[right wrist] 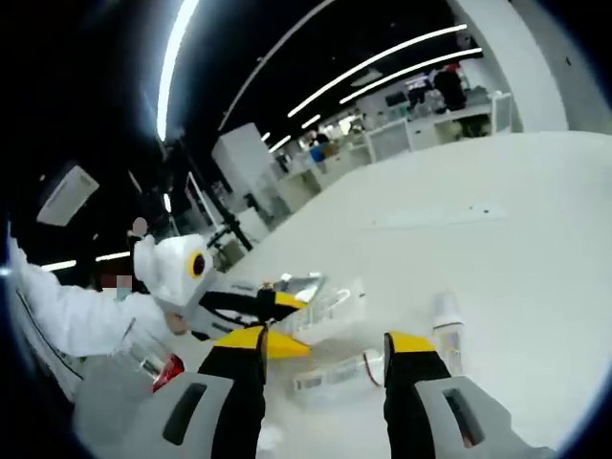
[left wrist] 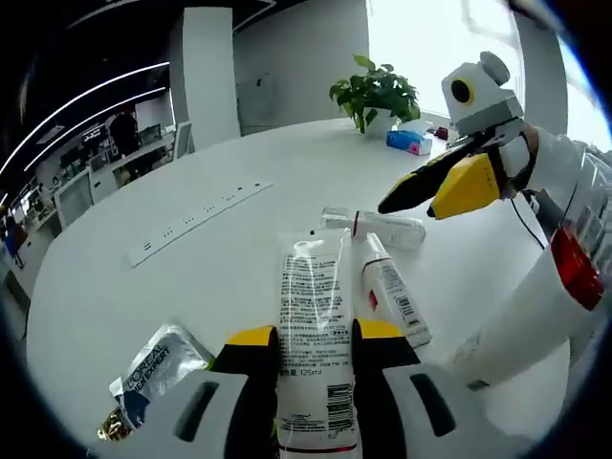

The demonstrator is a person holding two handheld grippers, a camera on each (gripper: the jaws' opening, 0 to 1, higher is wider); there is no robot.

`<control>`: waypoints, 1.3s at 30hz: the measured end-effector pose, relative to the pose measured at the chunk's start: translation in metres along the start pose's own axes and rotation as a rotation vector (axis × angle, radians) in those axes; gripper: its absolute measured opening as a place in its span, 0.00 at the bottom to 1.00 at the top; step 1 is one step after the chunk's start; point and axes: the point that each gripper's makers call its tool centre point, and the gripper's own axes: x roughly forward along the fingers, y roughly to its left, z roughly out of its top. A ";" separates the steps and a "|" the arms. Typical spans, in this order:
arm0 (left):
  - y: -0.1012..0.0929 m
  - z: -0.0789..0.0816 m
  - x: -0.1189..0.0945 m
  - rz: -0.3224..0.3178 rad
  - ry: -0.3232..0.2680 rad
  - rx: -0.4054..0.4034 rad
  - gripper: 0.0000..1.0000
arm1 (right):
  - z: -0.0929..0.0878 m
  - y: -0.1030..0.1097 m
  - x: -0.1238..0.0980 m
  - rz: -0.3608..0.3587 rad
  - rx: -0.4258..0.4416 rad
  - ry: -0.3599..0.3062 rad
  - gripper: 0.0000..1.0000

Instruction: Arrange the skincare products in the storage area until every visible bottle or jar stands upright without overlapping.

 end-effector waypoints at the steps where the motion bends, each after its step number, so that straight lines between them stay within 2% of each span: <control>1: 0.003 0.000 0.000 -0.004 -0.009 0.001 0.29 | 0.002 -0.002 0.003 -0.001 0.010 -0.010 0.48; 2: -0.003 0.005 0.000 -0.048 -0.053 0.041 0.29 | 0.003 -0.007 0.007 -0.007 0.023 -0.015 0.45; 3: -0.005 0.005 -0.002 -0.057 -0.066 0.064 0.29 | 0.002 -0.009 0.010 -0.007 0.026 -0.008 0.43; 5: -0.003 0.002 -0.004 -0.020 -0.052 0.070 0.29 | -0.002 -0.006 0.016 -0.001 0.039 0.001 0.40; 8: -0.004 0.003 -0.006 -0.027 -0.079 0.066 0.29 | -0.008 -0.001 0.025 0.018 0.056 0.027 0.40; 10: -0.013 0.008 -0.011 -0.053 -0.118 0.091 0.29 | -0.010 0.004 0.029 0.020 0.059 0.042 0.37; 12: -0.025 0.011 -0.016 -0.088 -0.146 0.140 0.29 | -0.010 0.001 0.031 0.025 0.072 0.054 0.33; 13: -0.024 0.013 -0.013 -0.089 -0.148 0.157 0.29 | -0.009 0.001 0.032 0.027 0.078 0.058 0.30; 18: -0.022 0.008 -0.016 -0.082 -0.164 0.160 0.29 | -0.005 0.012 0.031 0.063 0.117 0.075 0.17; 19: -0.020 0.007 -0.016 -0.083 -0.169 0.165 0.29 | -0.004 0.018 0.030 0.082 0.110 0.089 0.12; 22: -0.021 0.013 -0.020 -0.089 -0.185 0.163 0.29 | -0.005 0.026 0.028 0.066 0.065 0.157 0.10; 23: -0.022 0.013 -0.023 -0.089 -0.189 0.166 0.30 | -0.005 0.025 0.027 0.032 0.076 0.182 0.06; 24: -0.022 0.015 -0.026 -0.083 -0.199 0.176 0.30 | -0.003 0.024 0.027 0.006 0.078 0.187 0.03; 26: -0.022 0.019 -0.031 -0.071 -0.209 0.164 0.30 | 0.004 0.035 0.027 0.011 0.080 0.179 0.00; 28: -0.018 0.022 -0.034 -0.052 -0.230 0.166 0.31 | 0.012 0.040 0.027 0.016 0.088 0.160 0.00; 30: -0.014 0.025 -0.038 -0.029 -0.241 0.179 0.31 | 0.018 0.053 0.026 0.021 0.094 0.147 0.00; 33: -0.013 0.028 -0.048 0.039 -0.240 0.246 0.31 | 0.022 0.063 0.028 -0.016 0.025 0.164 0.00; 35: -0.011 0.029 -0.052 0.077 -0.240 0.252 0.32 | 0.025 0.071 0.030 -0.030 0.021 0.170 0.00; 36: -0.008 0.030 -0.055 0.120 -0.244 0.286 0.32 | 0.028 0.076 0.031 -0.036 0.017 0.166 0.00; 39: -0.005 0.030 -0.059 0.200 -0.227 0.323 0.32 | 0.028 0.084 0.032 -0.081 -0.006 0.158 0.00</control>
